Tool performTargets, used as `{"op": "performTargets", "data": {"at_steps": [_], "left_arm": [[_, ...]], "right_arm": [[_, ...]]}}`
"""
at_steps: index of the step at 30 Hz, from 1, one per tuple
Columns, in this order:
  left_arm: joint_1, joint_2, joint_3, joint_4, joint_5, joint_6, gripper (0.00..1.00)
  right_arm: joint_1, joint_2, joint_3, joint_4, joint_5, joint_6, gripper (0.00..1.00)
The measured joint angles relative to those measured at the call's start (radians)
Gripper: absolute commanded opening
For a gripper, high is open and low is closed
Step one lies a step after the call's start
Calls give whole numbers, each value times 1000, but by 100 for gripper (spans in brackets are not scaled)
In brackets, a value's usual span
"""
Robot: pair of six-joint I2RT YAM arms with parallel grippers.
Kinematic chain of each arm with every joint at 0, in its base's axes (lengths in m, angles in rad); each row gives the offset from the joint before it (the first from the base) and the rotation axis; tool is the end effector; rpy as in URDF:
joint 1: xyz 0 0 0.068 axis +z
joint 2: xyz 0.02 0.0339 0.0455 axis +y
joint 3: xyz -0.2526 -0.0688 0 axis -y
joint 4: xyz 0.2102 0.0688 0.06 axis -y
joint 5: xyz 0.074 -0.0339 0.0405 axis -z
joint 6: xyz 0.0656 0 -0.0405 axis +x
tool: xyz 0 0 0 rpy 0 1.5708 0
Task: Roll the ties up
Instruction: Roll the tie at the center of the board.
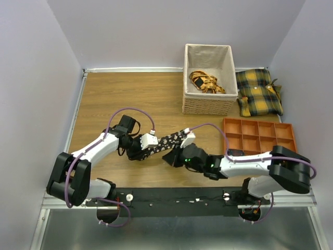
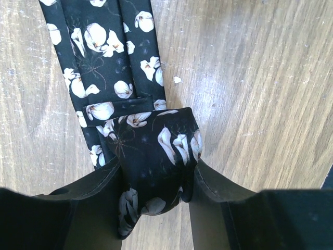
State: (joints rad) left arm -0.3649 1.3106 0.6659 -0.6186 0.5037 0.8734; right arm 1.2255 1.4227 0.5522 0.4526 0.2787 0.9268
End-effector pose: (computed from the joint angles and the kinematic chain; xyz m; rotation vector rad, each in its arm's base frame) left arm 0.1745 -0.1005 0.1539 1.6346 2.1105 -0.5603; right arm 0.1149 0.2662 0.1856 -0.1256 2.1469 1.0828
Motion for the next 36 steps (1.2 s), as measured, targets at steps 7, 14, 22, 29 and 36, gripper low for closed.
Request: {"op": "performTargets", "data": {"at_steps": [7,14,22,29,36], "left_arm": [[0,-6,-7,4,2,5,51],[0,-6,-6,0,5,22,52],[0,-6,-6,0,13,24,52],[0,-7,-6,-5,19,39,52],[0,-15,-6,-13,33,47,52]], "right_arm": [[-208,-49,124,-470,-6,32,36],[-424,30,424,-794,-17,-90,51],[-566,309,616,-1003,-42,-267,59],[-575,419,677,-1033,-92,-342,58],[-575,463,694,-1014,-135,-362,29]]}}
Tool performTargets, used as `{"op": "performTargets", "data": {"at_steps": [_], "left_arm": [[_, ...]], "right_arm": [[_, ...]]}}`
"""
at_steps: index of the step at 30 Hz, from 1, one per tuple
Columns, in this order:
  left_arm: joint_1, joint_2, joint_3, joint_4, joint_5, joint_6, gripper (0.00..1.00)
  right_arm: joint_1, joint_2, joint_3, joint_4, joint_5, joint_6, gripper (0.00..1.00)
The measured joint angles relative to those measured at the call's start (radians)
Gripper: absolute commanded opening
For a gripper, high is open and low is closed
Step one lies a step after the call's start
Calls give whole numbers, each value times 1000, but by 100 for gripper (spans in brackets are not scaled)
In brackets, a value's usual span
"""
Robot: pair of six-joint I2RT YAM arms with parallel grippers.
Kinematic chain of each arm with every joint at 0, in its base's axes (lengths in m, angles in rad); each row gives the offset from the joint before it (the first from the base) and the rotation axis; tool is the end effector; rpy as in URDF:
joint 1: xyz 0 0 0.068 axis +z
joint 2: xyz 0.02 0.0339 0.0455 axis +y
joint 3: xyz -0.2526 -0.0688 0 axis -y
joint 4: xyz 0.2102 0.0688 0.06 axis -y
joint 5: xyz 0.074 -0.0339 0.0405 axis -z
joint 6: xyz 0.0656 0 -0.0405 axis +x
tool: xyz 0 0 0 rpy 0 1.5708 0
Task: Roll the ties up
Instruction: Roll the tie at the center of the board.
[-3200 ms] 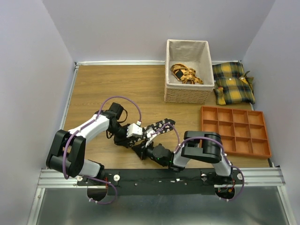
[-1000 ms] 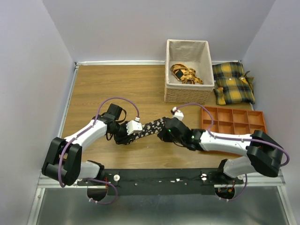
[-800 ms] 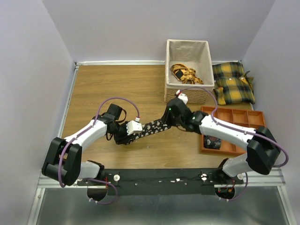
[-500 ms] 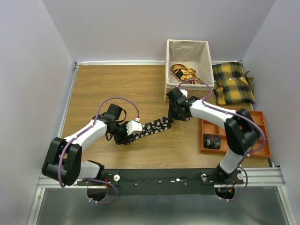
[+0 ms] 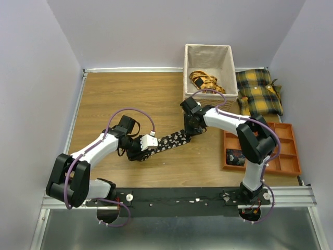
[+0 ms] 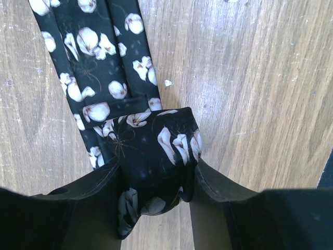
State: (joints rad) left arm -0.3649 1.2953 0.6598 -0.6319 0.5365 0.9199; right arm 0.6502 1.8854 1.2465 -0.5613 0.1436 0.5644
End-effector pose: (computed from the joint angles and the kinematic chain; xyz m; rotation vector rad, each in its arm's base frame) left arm 0.1702 -0.1009 0.1557 1.6753 2.0531 -0.5890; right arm 0.2867 0.2062 0.1470 -0.0810 2.7526 0.1319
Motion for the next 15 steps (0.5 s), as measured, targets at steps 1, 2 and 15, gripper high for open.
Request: {"op": "performTargets", "data": {"at_steps": [1,2,15], "left_arm": [[0,-1,0,0,1,0,52],[0,-2,0,0,3,0,52],[43,-18,27,-22,32,-27,52]], "right_arm": [[0,2,0,5,-5,-4,23],[-1,4,0,11,-9,-5,17],[-10,-91,-157,167,-20,15,1]]}}
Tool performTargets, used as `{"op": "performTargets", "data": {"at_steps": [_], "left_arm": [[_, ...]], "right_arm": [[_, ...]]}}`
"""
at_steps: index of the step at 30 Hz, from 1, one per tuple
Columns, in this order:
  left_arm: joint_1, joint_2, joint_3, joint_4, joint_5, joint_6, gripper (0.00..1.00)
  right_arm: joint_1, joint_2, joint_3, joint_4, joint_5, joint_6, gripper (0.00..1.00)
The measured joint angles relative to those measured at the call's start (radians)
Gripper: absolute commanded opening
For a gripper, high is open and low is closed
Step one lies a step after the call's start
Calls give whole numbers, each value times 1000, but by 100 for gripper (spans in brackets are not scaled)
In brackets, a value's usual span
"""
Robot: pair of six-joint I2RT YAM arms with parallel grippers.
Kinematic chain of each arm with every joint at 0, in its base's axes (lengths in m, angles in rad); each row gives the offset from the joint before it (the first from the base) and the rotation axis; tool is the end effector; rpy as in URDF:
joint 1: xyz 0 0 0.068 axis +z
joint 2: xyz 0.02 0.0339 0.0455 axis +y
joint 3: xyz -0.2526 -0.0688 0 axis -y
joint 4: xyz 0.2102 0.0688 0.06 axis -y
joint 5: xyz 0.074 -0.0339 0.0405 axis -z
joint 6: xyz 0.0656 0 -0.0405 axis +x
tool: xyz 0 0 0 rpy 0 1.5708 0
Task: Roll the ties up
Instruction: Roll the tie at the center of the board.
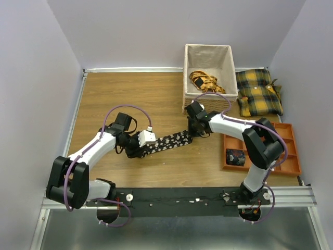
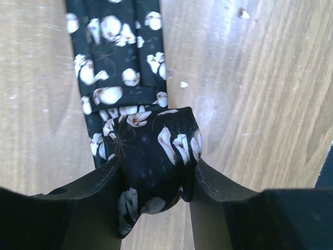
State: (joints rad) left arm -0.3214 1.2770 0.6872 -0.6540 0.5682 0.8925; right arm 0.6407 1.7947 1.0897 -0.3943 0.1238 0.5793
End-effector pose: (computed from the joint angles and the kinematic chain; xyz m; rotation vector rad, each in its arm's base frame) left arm 0.1752 -0.0955 0.1658 1.5911 2.0711 -0.6097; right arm 0.2760 0.1957 0.1454 -0.0423 2.6762 0.2323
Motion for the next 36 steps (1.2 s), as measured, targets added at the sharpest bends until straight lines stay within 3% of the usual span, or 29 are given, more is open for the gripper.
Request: {"op": "performTargets", "data": {"at_steps": [18,26,29,30,31,33,36], "left_arm": [[185,2,18,21,171,47,51],[151,151,65,114,-9,116,51],[132,153,72,117,-58,182,51],[119,152,73,111,-75,211,51],[108,152,73,106,-86,227,51],[68,152,73,81,-116,275,51],[30,151,76,45,-138,319,51]], "right_arm": [[-9,-85,-105,25,5,-41,1],[-14,-95,-115,26,-45,-58,1],[-14,-104,-124,32,-78,-66,16],[-14,-106,-125,31,-87,-73,33],[-14,-108,-125,29,-93,-80,39],[-14,-109,-121,14,-99,-100,46],[-21,-111,-99,-46,-100,-110,48]]}}
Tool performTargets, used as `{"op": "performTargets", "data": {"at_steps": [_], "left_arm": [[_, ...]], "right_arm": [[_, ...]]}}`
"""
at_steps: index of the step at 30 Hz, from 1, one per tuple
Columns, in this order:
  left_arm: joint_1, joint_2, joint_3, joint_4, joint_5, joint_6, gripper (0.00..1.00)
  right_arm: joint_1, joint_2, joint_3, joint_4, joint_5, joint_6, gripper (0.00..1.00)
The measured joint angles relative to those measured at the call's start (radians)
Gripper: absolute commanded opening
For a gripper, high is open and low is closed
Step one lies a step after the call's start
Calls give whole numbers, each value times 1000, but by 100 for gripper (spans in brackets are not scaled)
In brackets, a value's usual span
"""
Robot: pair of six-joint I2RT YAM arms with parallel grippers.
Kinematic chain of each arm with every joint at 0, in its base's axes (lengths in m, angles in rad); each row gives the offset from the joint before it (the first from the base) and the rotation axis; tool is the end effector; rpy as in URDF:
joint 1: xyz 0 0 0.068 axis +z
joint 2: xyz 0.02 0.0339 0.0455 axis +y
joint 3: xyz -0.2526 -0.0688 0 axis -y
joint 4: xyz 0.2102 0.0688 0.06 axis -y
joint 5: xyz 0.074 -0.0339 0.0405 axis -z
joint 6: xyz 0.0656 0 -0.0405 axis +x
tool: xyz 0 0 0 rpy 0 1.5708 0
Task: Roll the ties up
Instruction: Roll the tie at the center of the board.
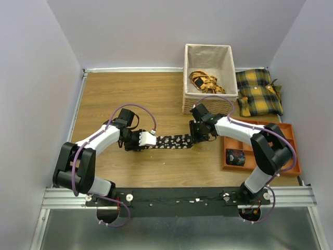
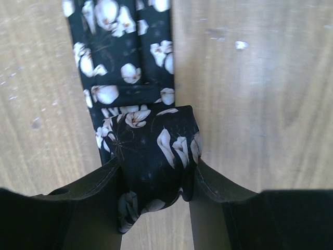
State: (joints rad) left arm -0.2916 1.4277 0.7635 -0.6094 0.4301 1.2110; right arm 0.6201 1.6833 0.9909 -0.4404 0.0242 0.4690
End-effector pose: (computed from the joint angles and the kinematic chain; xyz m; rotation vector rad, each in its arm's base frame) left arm 0.2082 -0.0911 0.1534 1.8847 1.8900 -0.3450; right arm 0.2513 0.1775 0.1501 -0.1995 2.7330 0.2876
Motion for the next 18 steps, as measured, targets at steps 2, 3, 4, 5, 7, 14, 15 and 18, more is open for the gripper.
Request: {"op": "performTargets", "data": {"at_steps": [2,3,4,5,7,14,15,18], "left_arm": [[-16,0,10,-38,-2,23,51],[-19,1,15,-55,-2,27,52],[-22,3,21,-72,-2,32,52],[-25,7,26,-88,-2,35,52],[-26,16,37,-111,-2,38,52],[-26,29,52,-136,-3,-2,54],[-27,29,51,-132,-3,-10,54],[-27,26,45,-114,-3,-29,55]], "right_arm": [[-3,-6,33,-56,8,1,47],[-4,-10,48,-78,14,2,47],[-5,-14,87,-119,31,10,46],[-4,-18,117,-141,42,13,44],[6,-35,179,-173,70,27,38],[56,-72,171,28,-93,119,38],[62,-58,132,104,-163,156,40],[75,4,61,268,-295,246,41]]}}
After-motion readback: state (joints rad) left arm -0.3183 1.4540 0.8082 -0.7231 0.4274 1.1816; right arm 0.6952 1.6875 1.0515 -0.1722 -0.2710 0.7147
